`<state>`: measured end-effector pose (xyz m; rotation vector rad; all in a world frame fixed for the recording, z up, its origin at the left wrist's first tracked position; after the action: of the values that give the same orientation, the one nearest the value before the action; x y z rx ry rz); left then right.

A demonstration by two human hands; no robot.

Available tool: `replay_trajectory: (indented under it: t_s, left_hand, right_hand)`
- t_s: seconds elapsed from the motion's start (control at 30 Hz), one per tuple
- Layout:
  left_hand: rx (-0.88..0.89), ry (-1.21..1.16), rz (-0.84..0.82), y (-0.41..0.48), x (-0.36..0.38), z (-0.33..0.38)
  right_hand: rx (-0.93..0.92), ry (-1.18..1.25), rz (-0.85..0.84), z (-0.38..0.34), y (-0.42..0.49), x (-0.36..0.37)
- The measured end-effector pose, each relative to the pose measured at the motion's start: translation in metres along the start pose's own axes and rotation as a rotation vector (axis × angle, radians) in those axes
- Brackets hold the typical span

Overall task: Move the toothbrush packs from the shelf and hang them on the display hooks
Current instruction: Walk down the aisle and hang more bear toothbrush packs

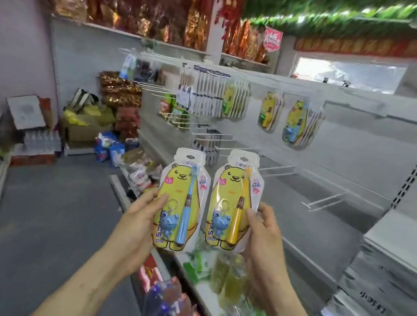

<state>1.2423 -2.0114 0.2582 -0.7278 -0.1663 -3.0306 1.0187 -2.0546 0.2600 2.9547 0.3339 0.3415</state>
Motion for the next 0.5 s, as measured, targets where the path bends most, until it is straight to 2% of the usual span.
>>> replay_trajectory:
  t_s: [0.23, 0.5]
  left_hand:
    - [-0.04, -0.043, -0.125, 0.119, -0.028, 0.016]
    - [-0.137, -0.074, -0.262, 0.24, -0.101, 0.042]
  right_hand:
    - [-0.029, -0.061, 0.113, 0.004, 0.083, 0.017]
    - [-0.05, -0.032, 0.319, 0.033, 0.176, 0.07]
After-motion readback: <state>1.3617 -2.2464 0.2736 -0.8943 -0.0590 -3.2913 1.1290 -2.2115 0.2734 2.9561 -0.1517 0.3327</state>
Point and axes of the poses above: each hand's wrist, its own y-axis towards the middle knuckle, its own x-axis out of the palm, z = x × y, the point moved 4 cm from there along y, towards the middle knuckle, and after that the axes turned 12 degrees about -z, right-handed, at the moved point
